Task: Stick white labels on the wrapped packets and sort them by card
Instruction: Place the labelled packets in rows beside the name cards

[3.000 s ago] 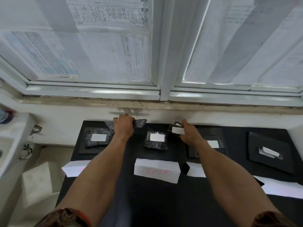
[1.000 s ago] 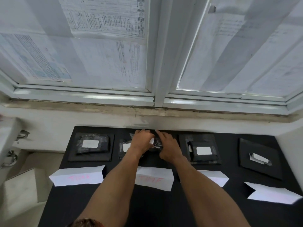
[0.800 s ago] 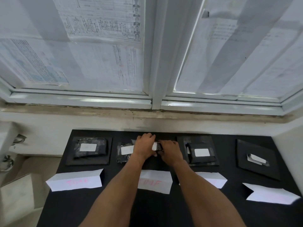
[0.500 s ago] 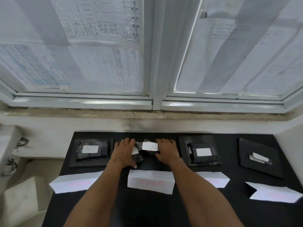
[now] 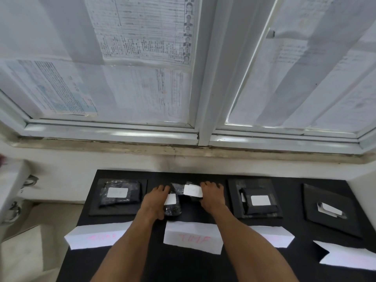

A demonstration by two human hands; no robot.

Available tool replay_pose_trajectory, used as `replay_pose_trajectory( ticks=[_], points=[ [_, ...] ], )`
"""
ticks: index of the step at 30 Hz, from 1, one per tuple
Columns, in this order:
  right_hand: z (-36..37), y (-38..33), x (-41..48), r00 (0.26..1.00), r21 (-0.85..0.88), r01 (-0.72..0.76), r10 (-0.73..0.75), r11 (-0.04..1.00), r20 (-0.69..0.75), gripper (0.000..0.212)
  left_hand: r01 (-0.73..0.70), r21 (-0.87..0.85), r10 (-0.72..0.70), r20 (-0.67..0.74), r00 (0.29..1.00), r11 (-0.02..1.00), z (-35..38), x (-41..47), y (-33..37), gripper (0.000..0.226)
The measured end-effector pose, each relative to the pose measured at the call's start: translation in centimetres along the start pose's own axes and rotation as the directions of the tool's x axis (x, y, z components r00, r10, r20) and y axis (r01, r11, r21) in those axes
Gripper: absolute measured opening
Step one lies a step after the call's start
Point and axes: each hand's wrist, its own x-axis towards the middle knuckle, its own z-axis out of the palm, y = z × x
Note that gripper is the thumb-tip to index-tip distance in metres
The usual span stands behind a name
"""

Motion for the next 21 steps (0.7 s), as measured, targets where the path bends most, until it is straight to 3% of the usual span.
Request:
replay_pose_trajectory(
  ticks=[6, 13, 17, 21],
  points=[
    [-0.8, 0.0, 0.2, 0.996, 0.026, -0.087, 0.086, 0.996, 0.020, 0.056, -0.088, -0.097, 0.085, -0.037, 0.996, 0.991, -4.5, -1.7, -3.4, 0.095],
    [-1.2, -1.7, 0.2, 0.997, 0.011, -0.077, 0.077, 0.997, 0.026, 0.067, 0.046, -0.112, -0.065, -0.181, 0.981, 0.993, -6.0, -3.3, -10.2, 0.097],
    [-1.2, -1.9, 0.4, 0.995, 0.007, -0.090, 0.090, 0.996, 0.043, 0.065, 0.152, -0.074, -0.160, -0.109, 0.981, 0.986, -4.8, -3.6, -13.1, 0.098],
    [-1.0, -2.2, 0.6, 0.994, -0.039, -0.093, 0.095, 0.995, 0.057, 0.071, 0.150, -0.080, -0.155, -0.050, 0.987, 0.985, -2.8, -3.4, -14.4, 0.095]
  ],
)
